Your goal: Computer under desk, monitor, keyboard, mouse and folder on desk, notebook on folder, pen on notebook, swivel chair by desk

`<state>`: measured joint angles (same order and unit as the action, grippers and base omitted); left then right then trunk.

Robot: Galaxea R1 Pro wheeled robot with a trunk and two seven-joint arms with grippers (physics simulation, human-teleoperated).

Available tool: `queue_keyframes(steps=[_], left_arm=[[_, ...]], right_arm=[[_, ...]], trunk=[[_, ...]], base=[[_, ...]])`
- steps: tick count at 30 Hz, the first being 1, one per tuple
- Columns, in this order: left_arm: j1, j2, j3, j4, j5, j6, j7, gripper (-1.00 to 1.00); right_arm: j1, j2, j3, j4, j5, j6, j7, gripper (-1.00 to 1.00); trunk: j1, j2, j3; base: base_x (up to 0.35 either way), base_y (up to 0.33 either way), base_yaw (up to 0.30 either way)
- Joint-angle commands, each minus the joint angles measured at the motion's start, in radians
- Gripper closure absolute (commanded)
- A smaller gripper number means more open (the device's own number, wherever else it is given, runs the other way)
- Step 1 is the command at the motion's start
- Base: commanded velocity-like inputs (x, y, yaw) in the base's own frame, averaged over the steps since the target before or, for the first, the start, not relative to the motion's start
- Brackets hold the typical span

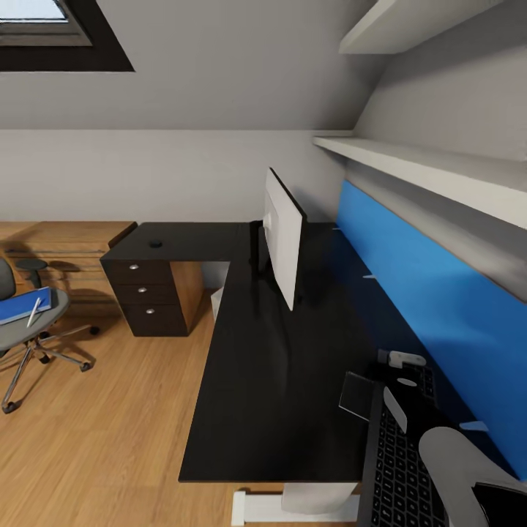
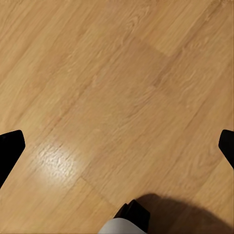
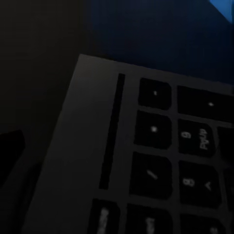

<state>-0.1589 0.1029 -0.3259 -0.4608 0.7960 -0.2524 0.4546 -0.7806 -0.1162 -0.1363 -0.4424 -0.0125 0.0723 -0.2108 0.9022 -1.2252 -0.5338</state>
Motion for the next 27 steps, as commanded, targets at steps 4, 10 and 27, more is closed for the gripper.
queue_keyframes(steps=[4, 10, 27], left_arm=[[-0.001, 0.001, -0.009, -0.001, 0.010, -0.005, 0.006, -1.00], [-0.001, 0.001, -0.009, -0.001, 0.010, -0.005, 0.006, -1.00], [-0.001, 0.000, -0.009, -0.001, 0.010, -0.005, 0.006, -1.00]], right_arm=[[0.000, 0.000, 0.000, -0.002, -0.001, 0.006, -0.002, -1.00], [0.000, 0.000, 0.000, -0.005, -0.002, 0.009, -0.001, -1.00], [0.016, 0.007, 0.000, -0.236, -0.007, 0.163, 0.001, -1.00]], trunk=[[0.000, -0.001, 0.004], [0.000, -0.001, 0.006], [0.000, -0.001, 0.007]], base=[[0.000, 0.000, 0.000], [0.000, 0.000, 0.000], [0.000, 0.000, 0.000]])
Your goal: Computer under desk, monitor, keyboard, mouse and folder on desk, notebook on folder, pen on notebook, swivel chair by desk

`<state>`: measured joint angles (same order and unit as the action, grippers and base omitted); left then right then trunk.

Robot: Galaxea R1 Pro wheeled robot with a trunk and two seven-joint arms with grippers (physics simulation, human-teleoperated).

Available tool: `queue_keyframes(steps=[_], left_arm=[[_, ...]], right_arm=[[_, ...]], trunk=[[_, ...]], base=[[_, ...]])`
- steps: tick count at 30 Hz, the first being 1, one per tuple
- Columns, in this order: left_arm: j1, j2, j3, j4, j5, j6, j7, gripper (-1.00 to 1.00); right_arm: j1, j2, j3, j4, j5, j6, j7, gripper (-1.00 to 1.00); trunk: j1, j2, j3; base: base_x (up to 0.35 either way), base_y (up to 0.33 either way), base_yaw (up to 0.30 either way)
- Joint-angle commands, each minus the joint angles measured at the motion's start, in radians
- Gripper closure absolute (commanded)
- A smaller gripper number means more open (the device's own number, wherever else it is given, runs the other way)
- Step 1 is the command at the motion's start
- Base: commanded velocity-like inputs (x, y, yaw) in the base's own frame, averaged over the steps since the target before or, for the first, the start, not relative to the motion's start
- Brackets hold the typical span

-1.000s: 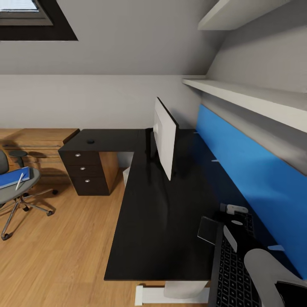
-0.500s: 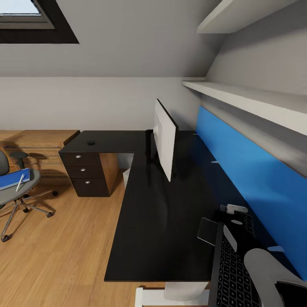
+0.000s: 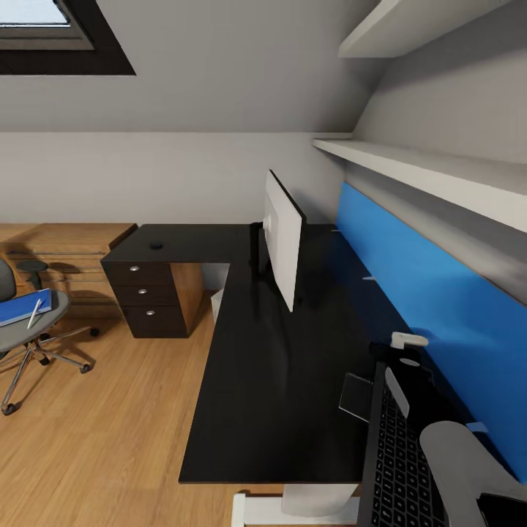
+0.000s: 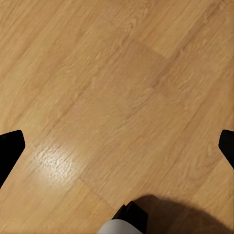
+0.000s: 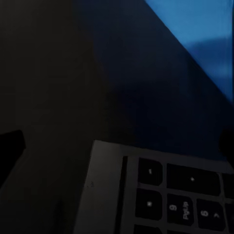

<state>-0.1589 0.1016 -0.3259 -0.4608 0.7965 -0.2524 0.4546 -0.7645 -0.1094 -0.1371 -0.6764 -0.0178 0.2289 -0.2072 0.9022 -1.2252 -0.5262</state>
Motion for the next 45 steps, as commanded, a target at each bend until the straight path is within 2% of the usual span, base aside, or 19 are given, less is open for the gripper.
queue_keyframes(steps=[1, 9, 14, 22, 26, 29, 35, 42, 45], left_arm=[[-0.001, 0.001, -0.009, -0.001, 0.010, -0.005, 0.006, -1.00], [-0.001, 0.001, -0.010, -0.001, 0.009, -0.005, 0.006, -1.00], [-0.001, 0.000, -0.011, -0.001, 0.008, -0.004, 0.006, -1.00], [-0.001, -0.001, -0.013, -0.001, 0.008, -0.002, 0.006, -1.00], [-0.001, -0.002, -0.014, 0.000, 0.009, 0.001, 0.006, -1.00], [-0.001, -0.004, -0.015, 0.000, 0.008, 0.001, 0.006, -1.00], [-0.001, -0.004, -0.015, 0.000, 0.006, 0.000, 0.006, -1.00], [-0.001, -0.004, -0.014, 0.000, 0.005, -0.001, 0.006, -1.00], [-0.001, -0.004, -0.014, 0.000, 0.006, -0.001, 0.006, -1.00]], right_arm=[[0.004, 0.001, 0.001, -0.014, -0.002, 0.014, -0.003, -1.00], [0.034, 0.004, 0.001, -0.074, -0.008, 0.082, -0.003, -1.00], [0.042, 0.004, 0.001, -0.099, -0.021, 0.096, -0.003, -1.00], [0.091, 0.004, 0.000, -0.195, -0.036, 0.148, -0.003, -1.00], [0.123, 0.004, -0.001, -0.276, -0.073, 0.198, -0.003, -1.00], [0.176, 0.002, -0.001, -0.370, -0.129, 0.237, -0.004, -1.00], [0.242, 0.004, -0.001, -0.437, -0.147, 0.247, -0.006, -1.00], [0.275, 0.006, -0.001, -0.447, -0.149, 0.248, -0.006, -1.00], [0.284, 0.025, -0.001, -0.448, -0.148, 0.247, -0.007, -1.00]], trunk=[[0.000, -0.001, -0.001], [0.000, -0.001, -0.001], [0.000, -0.001, -0.001], [0.000, -0.001, -0.001], [0.000, -0.001, -0.001], [0.000, -0.001, -0.001], [0.000, -0.001, -0.001], [0.000, -0.001, -0.001], [0.000, -0.001, -0.001]], base=[[0.000, 0.000, 0.000], [0.000, 0.000, 0.000], [-0.006, 0.000, 0.000], [-0.218, 0.000, 0.000], [-0.320, 0.000, 0.000], [-0.317, -0.072, 0.000], [-0.273, -0.209, 0.000], [-0.259, -0.215, 0.000], [-0.298, -0.136, 0.000]])
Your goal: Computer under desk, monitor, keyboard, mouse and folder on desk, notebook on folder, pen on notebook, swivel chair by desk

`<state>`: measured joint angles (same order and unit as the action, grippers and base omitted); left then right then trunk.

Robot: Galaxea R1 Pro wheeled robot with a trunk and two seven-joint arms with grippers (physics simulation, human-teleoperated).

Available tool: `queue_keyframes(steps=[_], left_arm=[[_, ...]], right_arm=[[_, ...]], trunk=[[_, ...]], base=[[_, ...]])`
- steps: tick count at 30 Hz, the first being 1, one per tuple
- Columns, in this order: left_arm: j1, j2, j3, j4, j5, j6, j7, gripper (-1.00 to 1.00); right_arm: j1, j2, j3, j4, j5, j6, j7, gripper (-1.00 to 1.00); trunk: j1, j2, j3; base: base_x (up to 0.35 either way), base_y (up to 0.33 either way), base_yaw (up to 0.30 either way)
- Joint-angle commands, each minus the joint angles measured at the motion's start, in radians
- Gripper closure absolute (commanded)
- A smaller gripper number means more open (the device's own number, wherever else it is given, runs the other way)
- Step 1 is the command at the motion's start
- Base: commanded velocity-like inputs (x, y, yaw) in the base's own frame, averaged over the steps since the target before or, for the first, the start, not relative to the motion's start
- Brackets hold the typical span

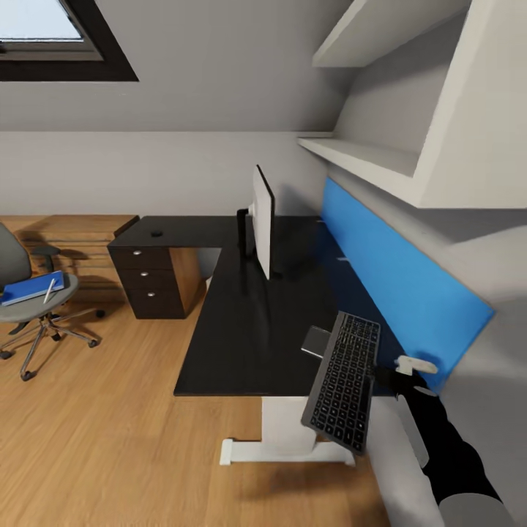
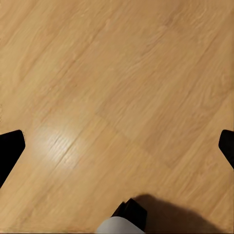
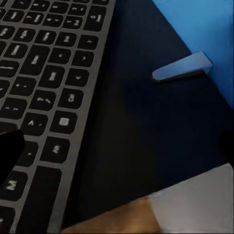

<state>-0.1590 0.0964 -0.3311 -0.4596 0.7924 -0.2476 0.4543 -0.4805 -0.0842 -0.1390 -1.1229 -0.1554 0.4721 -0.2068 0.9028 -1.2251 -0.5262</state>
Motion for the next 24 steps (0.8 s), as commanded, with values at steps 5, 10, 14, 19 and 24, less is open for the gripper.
queue_keyframes(steps=[5, 10, 14, 19, 24], left_arm=[[-0.001, 0.001, -0.008, -0.001, 0.009, -0.005, 0.006, -1.00], [-0.001, 0.001, -0.008, -0.001, 0.009, -0.006, 0.006, -1.00], [-0.001, 0.002, -0.007, -0.001, 0.008, -0.007, 0.006, -1.00], [-0.001, 0.002, -0.006, -0.001, 0.009, -0.007, 0.006, -1.00], [-0.001, 0.003, -0.006, -0.001, 0.009, -0.007, 0.006, -1.00]], right_arm=[[0.001, 0.012, 0.001, 0.004, -0.008, -0.001, -0.020, -1.00], [0.002, 0.023, 0.002, 0.012, -0.008, -0.005, -0.047, -1.00], [0.002, 0.031, 0.002, 0.017, -0.007, -0.005, -0.057, -1.00], [0.002, 0.038, 0.003, 0.040, -0.007, -0.007, -0.061, -1.00], [0.002, 0.040, 0.004, 0.046, -0.007, -0.009, -0.062, -1.00]], trunk=[[-0.001, -0.001, -0.001], [-0.001, -0.001, -0.001], [-0.001, -0.001, -0.001], [-0.001, -0.001, -0.001], [-0.001, -0.001, -0.001]], base=[[-0.312, -0.114, 0.000], [-0.263, -0.081, 0.000], [-0.088, -0.025, 0.000], [-0.025, -0.007, 0.000], [-0.004, -0.001, 0.000]])
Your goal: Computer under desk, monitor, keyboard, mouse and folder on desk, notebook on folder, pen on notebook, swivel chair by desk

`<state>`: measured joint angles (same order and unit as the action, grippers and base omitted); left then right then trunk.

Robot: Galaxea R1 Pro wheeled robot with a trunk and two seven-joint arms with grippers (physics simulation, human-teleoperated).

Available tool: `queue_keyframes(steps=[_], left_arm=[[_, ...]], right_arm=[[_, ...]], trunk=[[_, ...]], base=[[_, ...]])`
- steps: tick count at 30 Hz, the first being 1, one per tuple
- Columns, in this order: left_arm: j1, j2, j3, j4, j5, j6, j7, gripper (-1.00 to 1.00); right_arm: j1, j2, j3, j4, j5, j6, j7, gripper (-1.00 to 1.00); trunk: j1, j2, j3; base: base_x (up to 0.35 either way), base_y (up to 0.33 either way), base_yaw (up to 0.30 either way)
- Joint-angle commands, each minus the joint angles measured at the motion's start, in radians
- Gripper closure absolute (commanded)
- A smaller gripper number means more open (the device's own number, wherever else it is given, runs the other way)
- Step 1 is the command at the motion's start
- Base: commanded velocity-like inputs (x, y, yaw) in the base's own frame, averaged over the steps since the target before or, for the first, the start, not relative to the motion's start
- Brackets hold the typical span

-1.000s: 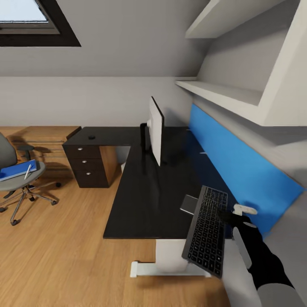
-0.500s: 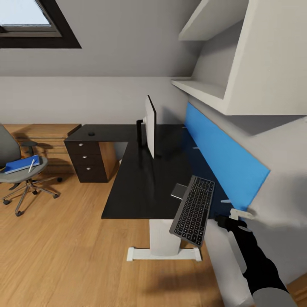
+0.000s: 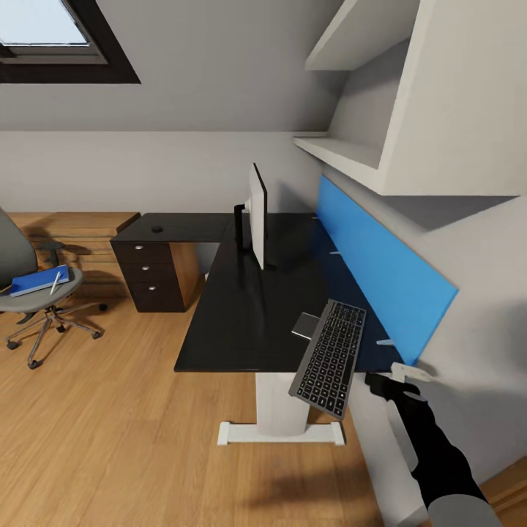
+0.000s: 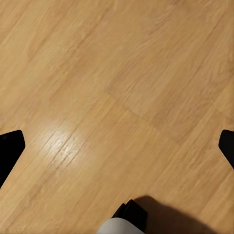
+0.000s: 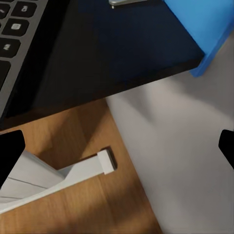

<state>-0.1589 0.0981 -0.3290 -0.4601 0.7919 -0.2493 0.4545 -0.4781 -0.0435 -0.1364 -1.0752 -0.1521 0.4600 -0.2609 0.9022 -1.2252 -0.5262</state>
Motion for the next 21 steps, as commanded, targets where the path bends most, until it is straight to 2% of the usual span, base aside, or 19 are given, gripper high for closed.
queue_keyframes(steps=[1, 13, 21], left_arm=[[-0.001, 0.001, -0.009, -0.001, 0.010, -0.005, 0.006, -1.00], [-0.001, 0.002, -0.007, -0.001, 0.010, -0.005, 0.006, -1.00], [-0.001, 0.001, -0.007, -0.001, 0.010, -0.005, 0.006, -1.00]], right_arm=[[0.000, 0.000, 0.001, 0.000, -0.011, 0.003, -0.007, -1.00], [0.000, -0.001, 0.001, 0.073, -0.011, -0.005, -0.008, -1.00], [0.000, -0.001, 0.001, 0.090, -0.010, -0.027, -0.008, -1.00]], trunk=[[0.000, -0.001, -0.001], [0.000, -0.001, -0.001], [0.000, -0.001, -0.001]], base=[[-0.002, 0.000, 0.000], [0.000, 0.000, 0.000], [0.000, 0.000, 0.000]])
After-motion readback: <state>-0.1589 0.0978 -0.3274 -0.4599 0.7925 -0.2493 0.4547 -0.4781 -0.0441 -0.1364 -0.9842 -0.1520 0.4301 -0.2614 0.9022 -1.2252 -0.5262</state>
